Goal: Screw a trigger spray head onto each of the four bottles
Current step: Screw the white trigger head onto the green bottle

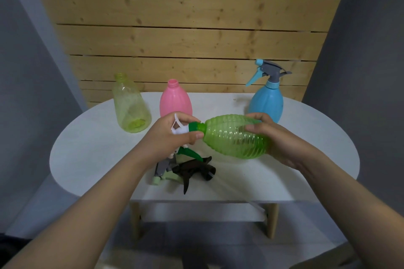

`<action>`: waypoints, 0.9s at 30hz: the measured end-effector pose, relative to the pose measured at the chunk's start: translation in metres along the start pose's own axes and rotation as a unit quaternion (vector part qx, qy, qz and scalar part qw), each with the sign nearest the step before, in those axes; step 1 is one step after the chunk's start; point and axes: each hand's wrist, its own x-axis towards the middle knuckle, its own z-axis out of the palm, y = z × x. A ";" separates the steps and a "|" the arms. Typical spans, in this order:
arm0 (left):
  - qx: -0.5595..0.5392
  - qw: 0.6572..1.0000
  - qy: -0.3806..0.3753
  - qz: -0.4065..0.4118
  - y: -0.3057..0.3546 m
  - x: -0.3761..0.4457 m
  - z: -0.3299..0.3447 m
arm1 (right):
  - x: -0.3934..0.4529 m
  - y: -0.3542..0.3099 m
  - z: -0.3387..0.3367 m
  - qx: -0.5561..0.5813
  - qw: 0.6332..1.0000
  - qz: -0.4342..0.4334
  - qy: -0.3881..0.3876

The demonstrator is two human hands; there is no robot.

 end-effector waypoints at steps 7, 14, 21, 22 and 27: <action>0.075 0.996 -0.028 0.042 0.002 -0.004 -0.007 | 0.001 -0.005 0.002 -0.011 1.000 0.005 0.020; 0.124 0.989 -0.036 0.071 0.000 -0.007 -0.001 | -0.003 -0.003 0.000 -0.002 0.997 0.074 -0.033; 0.116 0.991 -0.019 0.057 -0.003 -0.006 -0.001 | -0.006 -0.001 0.004 0.113 0.989 0.075 -0.063; 0.107 0.993 -0.005 0.049 -0.003 -0.004 -0.002 | -0.005 -0.002 0.006 0.149 0.985 0.061 -0.059; 0.042 0.999 0.016 0.019 -0.002 0.000 -0.010 | -0.005 -0.008 0.007 0.165 0.984 -0.026 -0.058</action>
